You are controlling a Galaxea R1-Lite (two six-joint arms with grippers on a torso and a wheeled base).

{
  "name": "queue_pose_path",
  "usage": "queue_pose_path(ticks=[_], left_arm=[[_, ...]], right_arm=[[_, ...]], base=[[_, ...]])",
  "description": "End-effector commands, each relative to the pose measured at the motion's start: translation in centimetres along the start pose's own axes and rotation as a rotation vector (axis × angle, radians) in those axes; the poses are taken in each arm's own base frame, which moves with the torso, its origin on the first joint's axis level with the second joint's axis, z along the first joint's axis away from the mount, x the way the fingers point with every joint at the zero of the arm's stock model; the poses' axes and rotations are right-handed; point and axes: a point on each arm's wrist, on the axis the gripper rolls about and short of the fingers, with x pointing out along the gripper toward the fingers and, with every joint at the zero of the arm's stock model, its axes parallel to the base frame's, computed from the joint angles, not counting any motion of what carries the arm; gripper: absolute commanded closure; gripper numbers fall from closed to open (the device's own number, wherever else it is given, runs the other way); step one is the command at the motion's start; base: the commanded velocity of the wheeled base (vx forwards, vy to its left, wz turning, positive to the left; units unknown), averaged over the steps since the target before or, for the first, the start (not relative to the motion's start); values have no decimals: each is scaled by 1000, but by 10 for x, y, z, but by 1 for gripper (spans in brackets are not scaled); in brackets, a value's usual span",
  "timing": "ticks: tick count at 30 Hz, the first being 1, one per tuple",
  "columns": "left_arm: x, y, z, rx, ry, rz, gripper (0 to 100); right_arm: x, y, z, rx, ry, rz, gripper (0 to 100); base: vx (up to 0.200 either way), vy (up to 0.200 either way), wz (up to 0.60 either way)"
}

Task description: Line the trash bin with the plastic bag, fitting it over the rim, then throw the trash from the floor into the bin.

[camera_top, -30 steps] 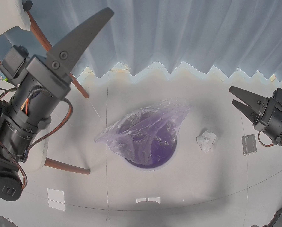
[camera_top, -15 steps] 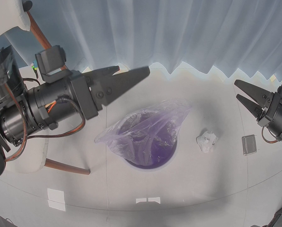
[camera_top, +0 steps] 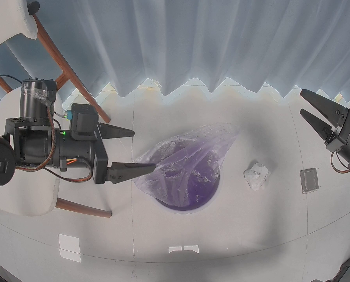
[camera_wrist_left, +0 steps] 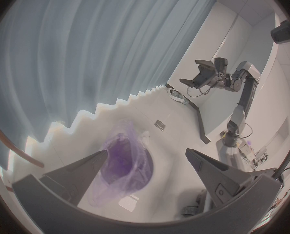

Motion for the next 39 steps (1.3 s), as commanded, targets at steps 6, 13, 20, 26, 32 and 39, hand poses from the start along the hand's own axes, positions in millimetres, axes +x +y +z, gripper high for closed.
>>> queue_pose_path(ticks=[6, 13, 20, 26, 32, 39], left_arm=[[57, 37, -43, -4, 41, -17, 0], [74, 47, -64, -30, 90, -28, 0], [94, 55, -83, -32, 100, -32, 0], [99, 56, -90, -28, 103, -37, 0], [85, 33, -98, -25, 141, -70, 100], [63, -20, -110, -37, 201, -173, 100]], right_arm=[[-4, 3, 3, -6, -16, 9, 0], [-3, 2, 2, -4, -12, 6, 0], [-2, 0, 0, 0, -2, 0, 0], [-2, 1, 1, -1, -5, 2, 0], [-1, -1, -1, 1, 1, -3, 0], [-1, -2, -2, 2, 6, -6, 0]], base=[[0, 0, 0], [0, 0, 0], [0, 0, 0], [0, 0, 0], [0, 0, 0], [0, 0, 0]])
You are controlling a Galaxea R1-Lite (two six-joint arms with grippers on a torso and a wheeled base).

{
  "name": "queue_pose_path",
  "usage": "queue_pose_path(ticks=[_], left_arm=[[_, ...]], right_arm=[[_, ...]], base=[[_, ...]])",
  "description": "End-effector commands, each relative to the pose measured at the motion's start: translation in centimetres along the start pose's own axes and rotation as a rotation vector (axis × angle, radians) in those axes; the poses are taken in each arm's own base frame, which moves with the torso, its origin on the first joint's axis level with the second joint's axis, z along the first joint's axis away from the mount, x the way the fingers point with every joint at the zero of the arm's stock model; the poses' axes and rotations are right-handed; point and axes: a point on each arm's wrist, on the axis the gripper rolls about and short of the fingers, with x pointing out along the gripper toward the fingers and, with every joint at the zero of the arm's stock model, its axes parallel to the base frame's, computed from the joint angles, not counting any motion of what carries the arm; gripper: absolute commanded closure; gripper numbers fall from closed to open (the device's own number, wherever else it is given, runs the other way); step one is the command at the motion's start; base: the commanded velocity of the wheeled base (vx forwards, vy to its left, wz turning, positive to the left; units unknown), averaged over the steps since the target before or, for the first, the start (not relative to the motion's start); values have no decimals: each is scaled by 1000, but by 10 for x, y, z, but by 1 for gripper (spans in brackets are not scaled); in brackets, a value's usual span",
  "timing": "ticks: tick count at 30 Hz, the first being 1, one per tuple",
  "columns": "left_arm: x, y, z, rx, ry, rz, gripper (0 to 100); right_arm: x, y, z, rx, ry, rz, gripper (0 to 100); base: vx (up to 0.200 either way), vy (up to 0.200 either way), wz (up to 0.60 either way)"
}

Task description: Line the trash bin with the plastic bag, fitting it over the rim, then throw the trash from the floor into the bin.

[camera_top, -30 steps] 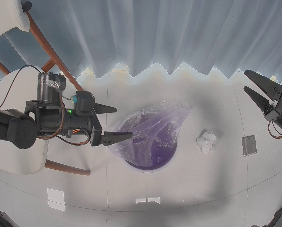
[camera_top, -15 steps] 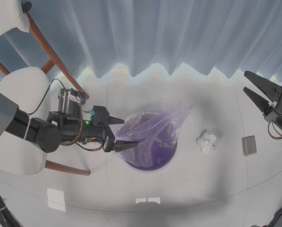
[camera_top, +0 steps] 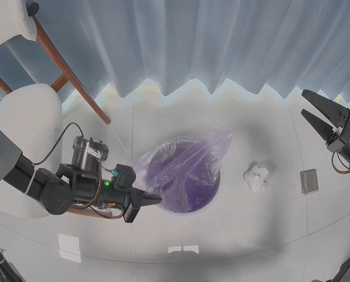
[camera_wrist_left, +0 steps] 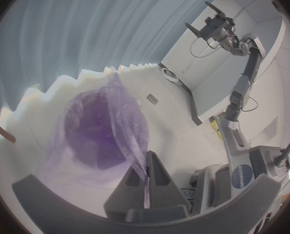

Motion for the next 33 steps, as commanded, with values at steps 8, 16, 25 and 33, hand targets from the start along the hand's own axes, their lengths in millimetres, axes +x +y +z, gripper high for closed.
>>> queue_pose_path(ticks=[8, 16, 25, 33], left_arm=[[-11, -70, -42, -32, 139, -146, 100], [-6, -81, -51, -4, 101, -160, 100], [-2, -80, -53, -14, 111, -170, 100], [7, -80, -58, -18, 133, -181, 100]], right_arm=[[2, -4, -5, 15, 34, -27, 0], [13, -3, -17, 91, 242, -109, 0], [85, -28, -22, 120, 568, -316, 0], [144, -47, -51, 126, 729, -332, 0]], base=[[0, 0, 0], [0, 0, 0], [0, 0, 0], [0, 0, 0]])
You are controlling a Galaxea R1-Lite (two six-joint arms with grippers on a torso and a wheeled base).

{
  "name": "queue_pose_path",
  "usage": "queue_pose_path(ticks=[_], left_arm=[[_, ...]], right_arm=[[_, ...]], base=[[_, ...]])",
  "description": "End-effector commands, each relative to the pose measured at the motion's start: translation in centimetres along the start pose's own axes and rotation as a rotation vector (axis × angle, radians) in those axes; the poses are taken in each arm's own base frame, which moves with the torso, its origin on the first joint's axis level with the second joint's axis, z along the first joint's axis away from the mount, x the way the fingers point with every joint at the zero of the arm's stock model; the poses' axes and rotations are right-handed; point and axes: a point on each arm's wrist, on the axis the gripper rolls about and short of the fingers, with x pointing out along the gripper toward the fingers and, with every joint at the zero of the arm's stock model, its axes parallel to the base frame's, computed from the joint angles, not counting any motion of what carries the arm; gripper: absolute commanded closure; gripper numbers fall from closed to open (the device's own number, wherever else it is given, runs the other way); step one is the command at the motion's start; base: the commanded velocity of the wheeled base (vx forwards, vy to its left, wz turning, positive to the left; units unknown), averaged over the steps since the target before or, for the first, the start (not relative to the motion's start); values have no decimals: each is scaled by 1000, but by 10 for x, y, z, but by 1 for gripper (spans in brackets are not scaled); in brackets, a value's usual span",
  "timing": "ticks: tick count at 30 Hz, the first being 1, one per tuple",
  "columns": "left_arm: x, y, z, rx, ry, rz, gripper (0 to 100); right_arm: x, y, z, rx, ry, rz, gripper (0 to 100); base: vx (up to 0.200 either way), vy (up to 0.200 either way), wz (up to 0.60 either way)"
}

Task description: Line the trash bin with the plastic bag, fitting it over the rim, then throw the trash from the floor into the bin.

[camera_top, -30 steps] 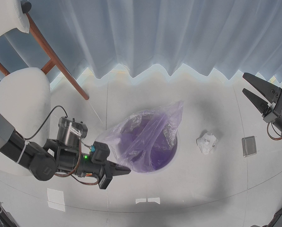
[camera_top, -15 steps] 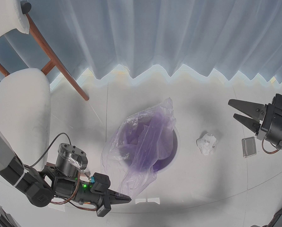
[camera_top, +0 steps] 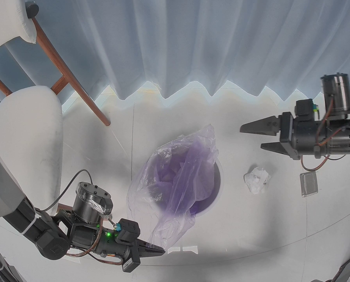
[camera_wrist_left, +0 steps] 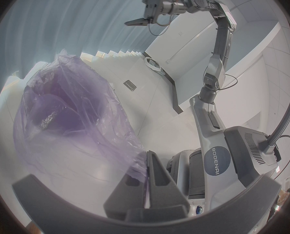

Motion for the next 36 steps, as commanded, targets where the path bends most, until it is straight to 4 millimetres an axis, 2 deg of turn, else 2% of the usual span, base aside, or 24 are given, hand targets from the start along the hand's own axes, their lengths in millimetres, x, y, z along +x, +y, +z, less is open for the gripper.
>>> queue_pose_path(ticks=[1, 4, 5, 6, 11, 18, 29, 30, 36], left_arm=[[9, 2, -6, -17, 28, -17, 100], [10, 4, -5, -16, 24, -14, 100], [10, 4, -5, -16, 24, -14, 100], [10, 5, -3, -12, 17, -8, 100], [11, 4, -2, 1, 8, -8, 100], [17, 6, -4, 21, -6, -6, 100], [19, 5, -9, 7, 11, -14, 100], [18, 5, -9, 8, 10, -13, 100], [16, 5, -9, 9, 5, -8, 100]], right_arm=[[84, -9, -6, -16, 197, -52, 0], [105, -7, -14, -25, 233, -66, 0], [105, -7, -14, -25, 233, -66, 0], [119, -10, -19, -35, 237, -111, 0], [145, -18, -19, -60, 223, -177, 0], [160, -21, -17, -59, 224, -178, 0], [173, -13, -26, -77, 249, -162, 0], [174, -11, -28, -79, 253, -161, 100], [169, -9, -26, -83, 240, -167, 100]], base=[[0, 0, 0], [0, 0, 0], [0, 0, 0], [0, 0, 0], [0, 0, 0], [0, 0, 0], [0, 0, 0], [0, 0, 0], [0, 0, 0]])
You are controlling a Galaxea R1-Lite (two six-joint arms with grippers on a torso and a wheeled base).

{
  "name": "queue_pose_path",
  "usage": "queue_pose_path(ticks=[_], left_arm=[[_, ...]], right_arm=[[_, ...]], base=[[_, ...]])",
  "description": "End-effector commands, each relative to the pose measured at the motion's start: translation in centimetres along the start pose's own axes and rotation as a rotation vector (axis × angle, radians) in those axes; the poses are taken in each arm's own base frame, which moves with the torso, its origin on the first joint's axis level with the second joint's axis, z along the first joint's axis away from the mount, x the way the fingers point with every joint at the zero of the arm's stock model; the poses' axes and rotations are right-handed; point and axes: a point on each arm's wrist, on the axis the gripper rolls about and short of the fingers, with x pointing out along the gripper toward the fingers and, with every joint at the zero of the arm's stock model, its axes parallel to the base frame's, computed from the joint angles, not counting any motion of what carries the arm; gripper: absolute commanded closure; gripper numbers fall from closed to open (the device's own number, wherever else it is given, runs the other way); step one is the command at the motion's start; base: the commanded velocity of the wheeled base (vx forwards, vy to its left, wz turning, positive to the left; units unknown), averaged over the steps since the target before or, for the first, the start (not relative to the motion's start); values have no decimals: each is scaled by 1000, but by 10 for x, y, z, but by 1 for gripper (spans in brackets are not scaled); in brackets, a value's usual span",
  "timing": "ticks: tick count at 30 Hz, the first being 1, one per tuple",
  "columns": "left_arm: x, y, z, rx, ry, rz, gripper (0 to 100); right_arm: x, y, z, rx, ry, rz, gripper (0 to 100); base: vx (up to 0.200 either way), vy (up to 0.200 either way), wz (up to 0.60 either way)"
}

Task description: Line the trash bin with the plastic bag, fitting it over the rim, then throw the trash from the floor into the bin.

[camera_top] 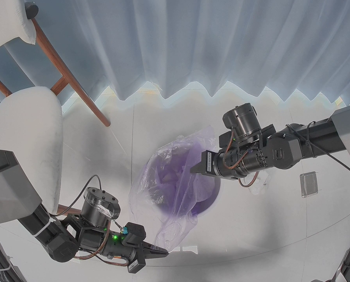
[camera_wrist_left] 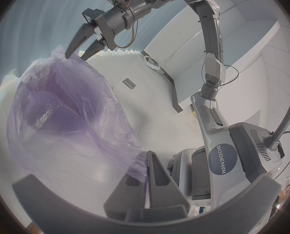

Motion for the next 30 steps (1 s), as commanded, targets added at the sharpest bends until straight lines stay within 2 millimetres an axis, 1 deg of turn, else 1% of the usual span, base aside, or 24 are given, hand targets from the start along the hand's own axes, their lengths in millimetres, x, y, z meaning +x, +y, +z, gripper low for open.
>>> queue_pose_path(ticks=[1, 4, 7, 10, 13, 14, 15, 17, 19, 21, 24, 25, 28, 30], left_arm=[[-1, 1, 0, -1, -4, 4, 100], [-2, 1, 0, -2, -4, 6, 100], [-5, 1, -3, -12, 2, 7, 100], [-7, 1, -6, -19, 6, 14, 100], [-7, 1, -8, -26, 12, 15, 100], [-7, 1, -8, -26, 12, 15, 100], [-9, 0, -11, -37, 21, 17, 100], [-11, -1, -16, -51, 32, 19, 100], [-12, -1, -20, -64, 43, 19, 100], [-12, -2, -23, -74, 54, 14, 100], [-9, -2, -26, -82, 66, 8, 100], [-4, 0, -27, -85, 74, 0, 100], [1, 2, -26, -75, 67, -3, 100], [5, 1, -24, -64, 64, -11, 100]], right_arm=[[-2, 0, -1, 1, 3, -1, 100], [-2, -2, -4, 5, 14, -8, 100], [-10, -7, -6, 13, 12, -17, 100], [-13, -15, -8, 25, 16, -36, 100], [-29, -20, -8, 38, -2, -41, 100], [-29, -20, -8, 38, -2, -41, 100], [-42, -24, -8, 46, -18, -46, 100], [-53, -28, -9, 56, -28, -53, 100], [-62, -37, -16, 73, -19, -71, 100], [-63, -44, -26, 87, 4, -90, 100], [-58, -59, -35, 108, 12, -112, 100], [-54, -67, -38, 117, 0, -117, 100], [-48, -84, -38, 135, -43, -125, 100], [-45, -91, -37, 140, -67, -127, 100]], base=[[0, 0, 0], [0, 0, 0], [0, 0, 0], [0, 0, 0], [0, 0, 0], [0, 0, 0], [0, 0, 0], [0, 0, 0], [0, 0, 0], [0, 0, 0], [0, 0, 0], [0, 0, 0], [0, 0, 0], [0, 0, 0]])
